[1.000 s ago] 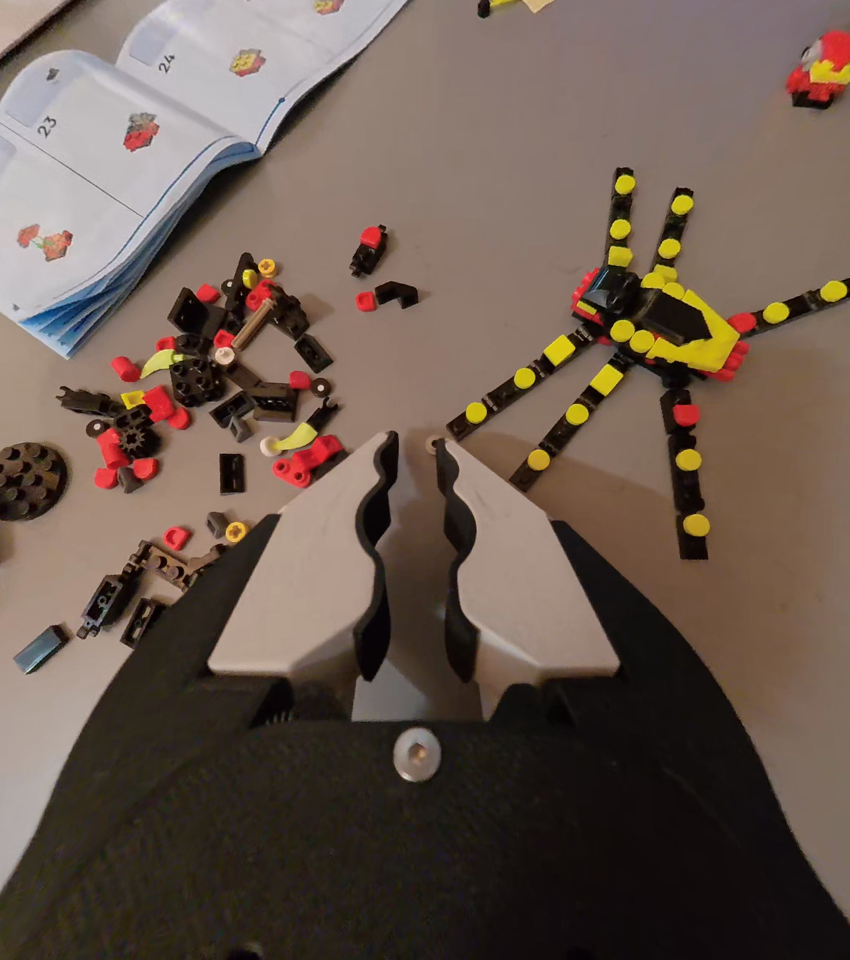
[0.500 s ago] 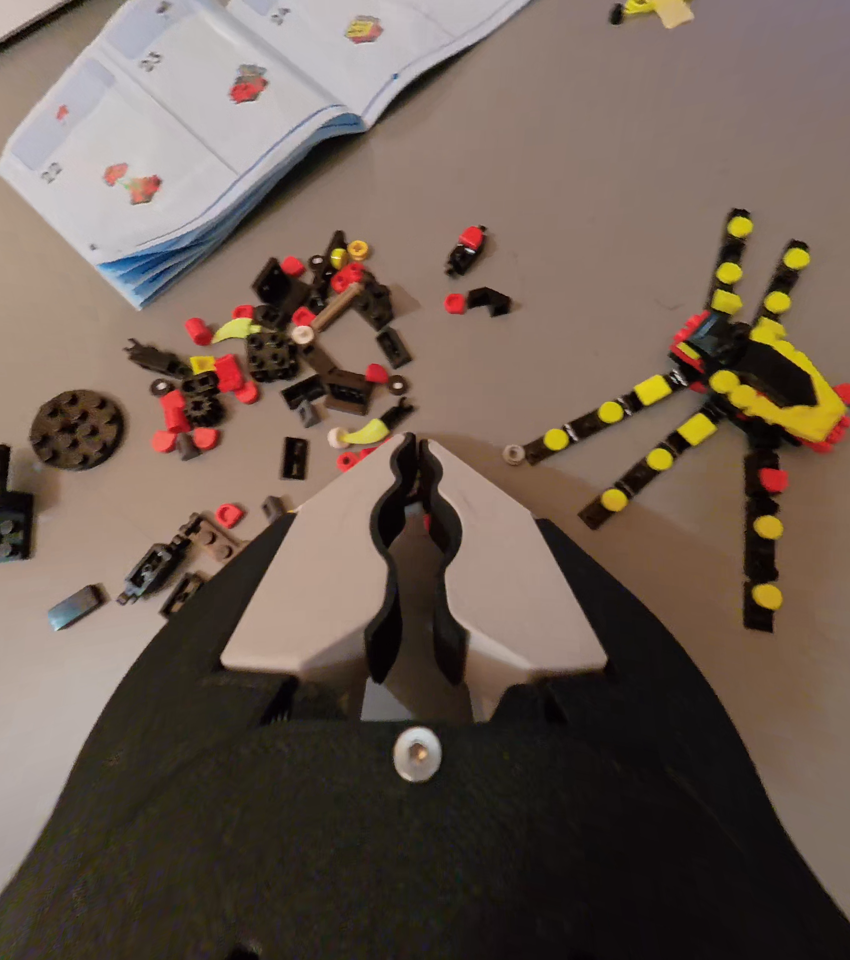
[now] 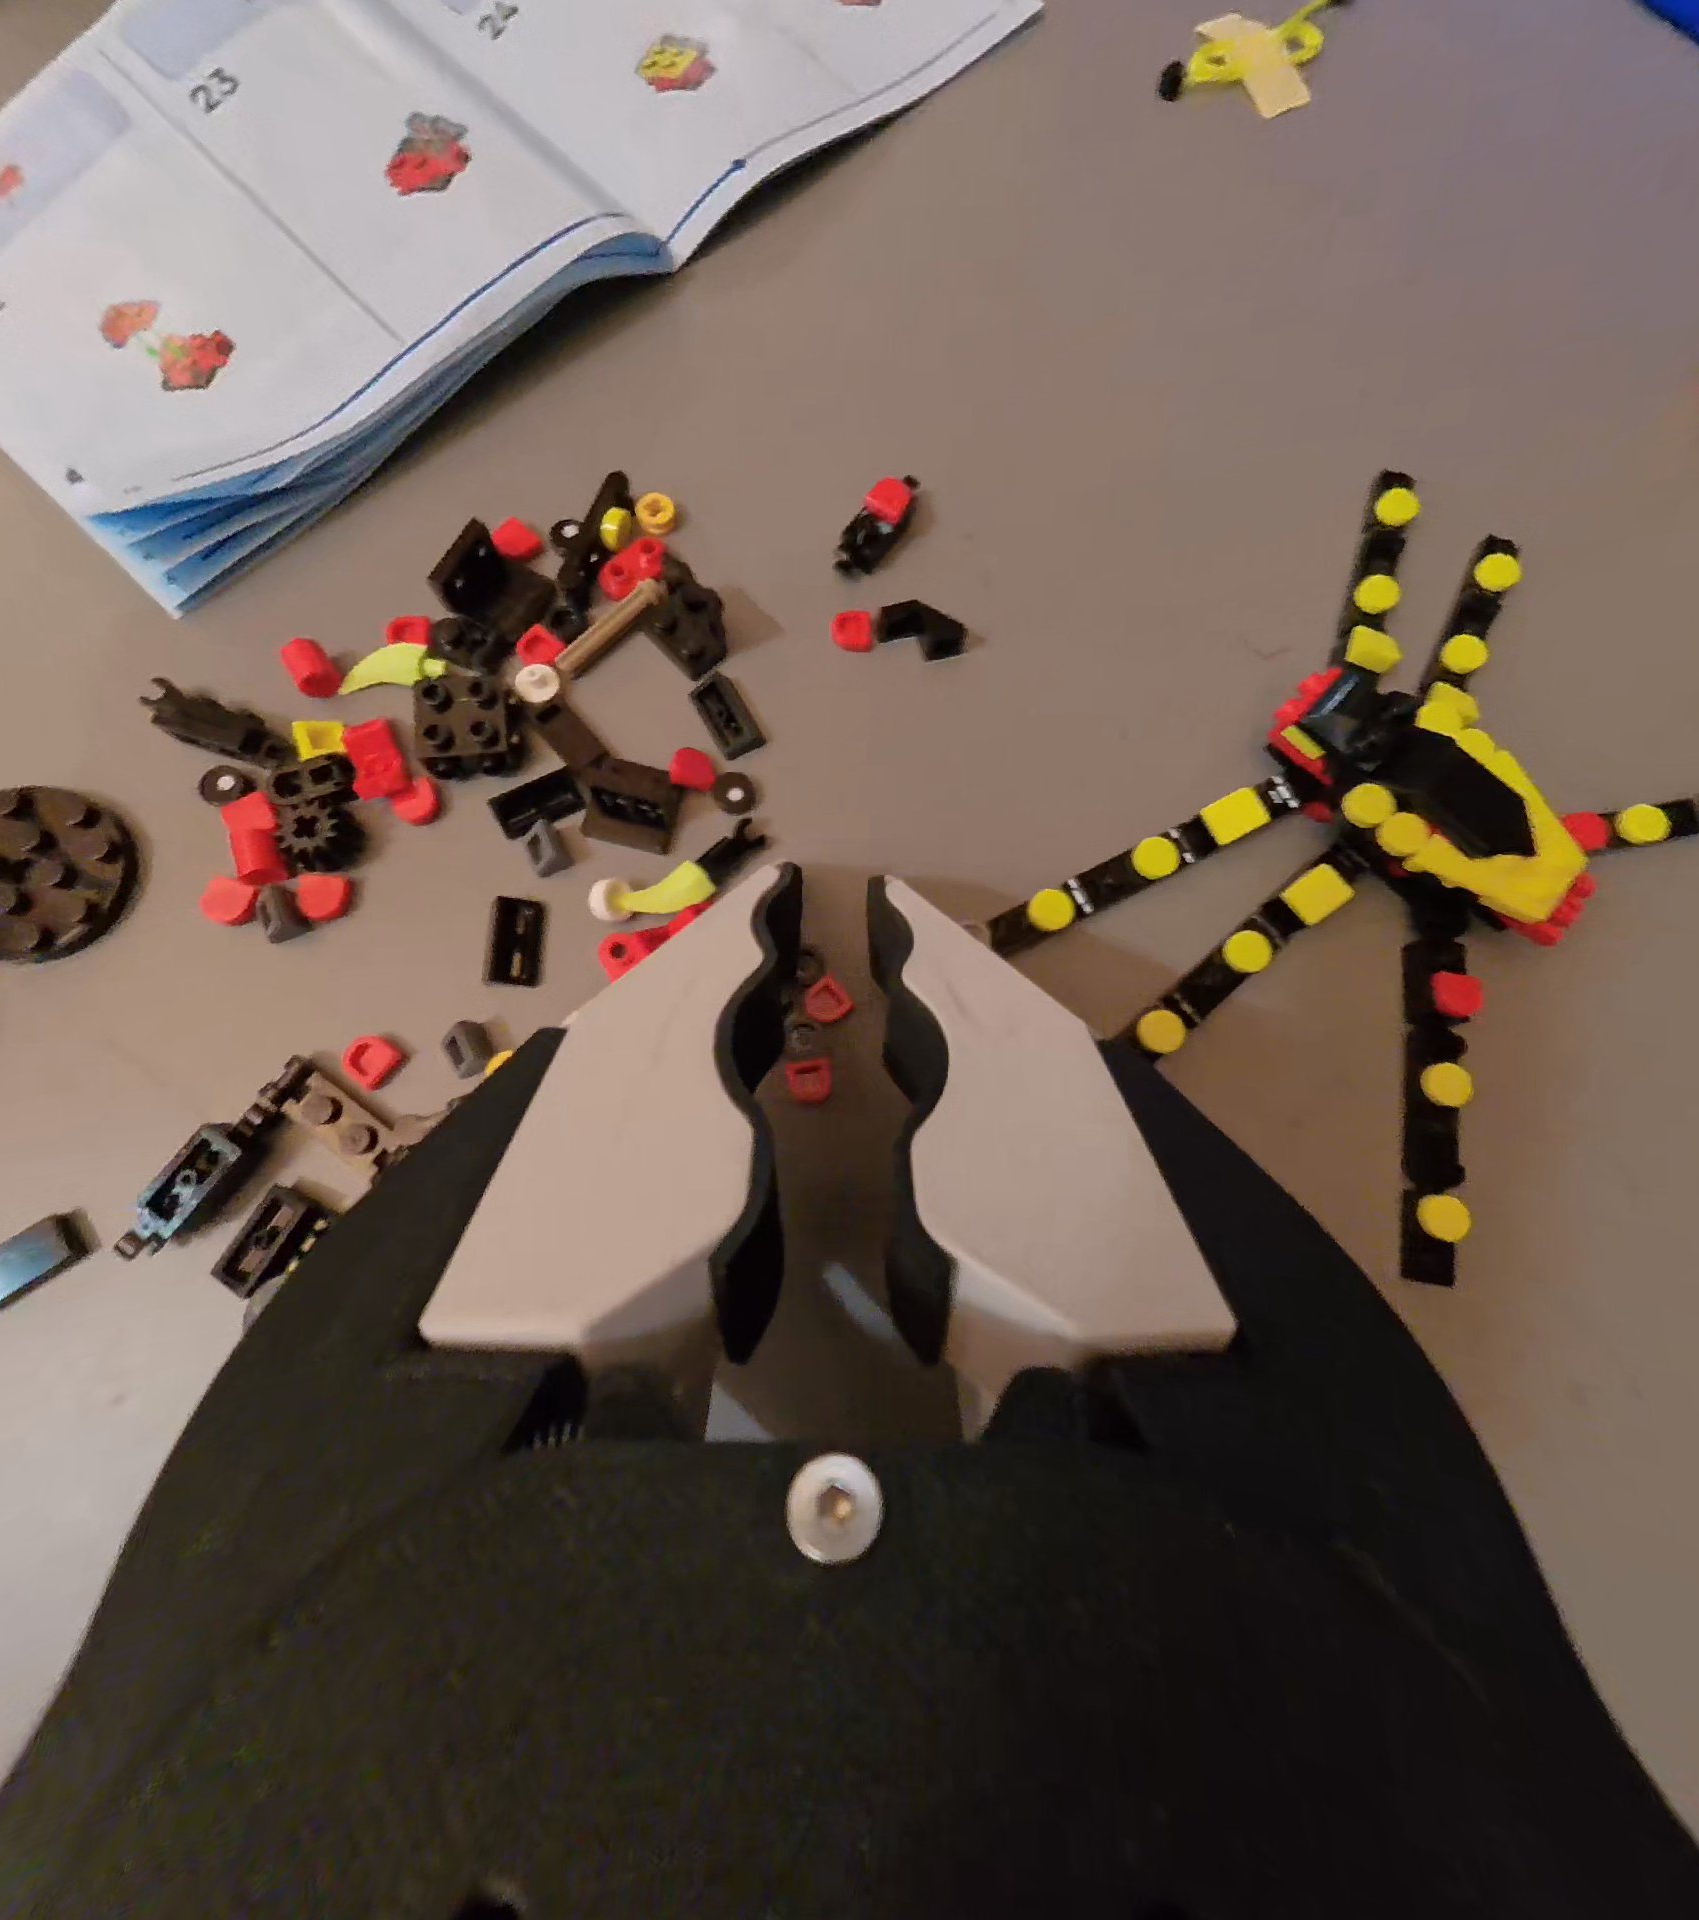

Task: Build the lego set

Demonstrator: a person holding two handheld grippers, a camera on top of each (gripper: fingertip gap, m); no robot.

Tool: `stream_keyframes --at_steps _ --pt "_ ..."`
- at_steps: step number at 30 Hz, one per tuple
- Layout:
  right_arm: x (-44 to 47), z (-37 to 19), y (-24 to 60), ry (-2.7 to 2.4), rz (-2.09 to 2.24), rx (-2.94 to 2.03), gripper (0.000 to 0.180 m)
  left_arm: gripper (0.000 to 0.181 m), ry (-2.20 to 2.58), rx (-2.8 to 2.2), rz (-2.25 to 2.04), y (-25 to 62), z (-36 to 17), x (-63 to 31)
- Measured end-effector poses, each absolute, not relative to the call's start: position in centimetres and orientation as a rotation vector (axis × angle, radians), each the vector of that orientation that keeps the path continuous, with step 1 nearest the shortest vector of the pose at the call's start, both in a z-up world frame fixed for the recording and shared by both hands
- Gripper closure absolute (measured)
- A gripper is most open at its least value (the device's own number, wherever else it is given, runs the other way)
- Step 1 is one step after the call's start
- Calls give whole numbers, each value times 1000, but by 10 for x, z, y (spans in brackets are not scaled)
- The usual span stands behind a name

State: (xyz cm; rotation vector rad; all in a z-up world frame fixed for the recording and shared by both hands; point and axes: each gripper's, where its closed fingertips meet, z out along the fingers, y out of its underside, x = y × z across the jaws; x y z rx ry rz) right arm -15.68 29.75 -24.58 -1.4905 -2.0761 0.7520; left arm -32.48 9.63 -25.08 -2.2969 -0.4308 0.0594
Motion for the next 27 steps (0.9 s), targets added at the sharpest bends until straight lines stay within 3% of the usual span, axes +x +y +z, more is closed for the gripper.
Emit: stream_keyframes --at_steps 4,11,20,22,25,27 --pt "-159 -249 288 -2118 774 -1479 155 171 -531 -2269 95 92 -250 -338" --pt "-167 -244 239 -2336 1020 -1180 156 167 -565 -2180 14 96 -236 -336" --pt "-161 -246 220 -2567 945 -811 156 167 -512 -2189 25 95 -234 -330" --pt "-163 -248 223 -2575 909 -806 147 167 -513 -2182 17 96 -233 -330" --pt "-155 -248 231 -2575 860 -974 112 166 -513 -2181 5 96 -232 -329" --pt "-144 -242 227 -2519 917 -1053 113 166 -512 -2179 15 94 -231 -328"
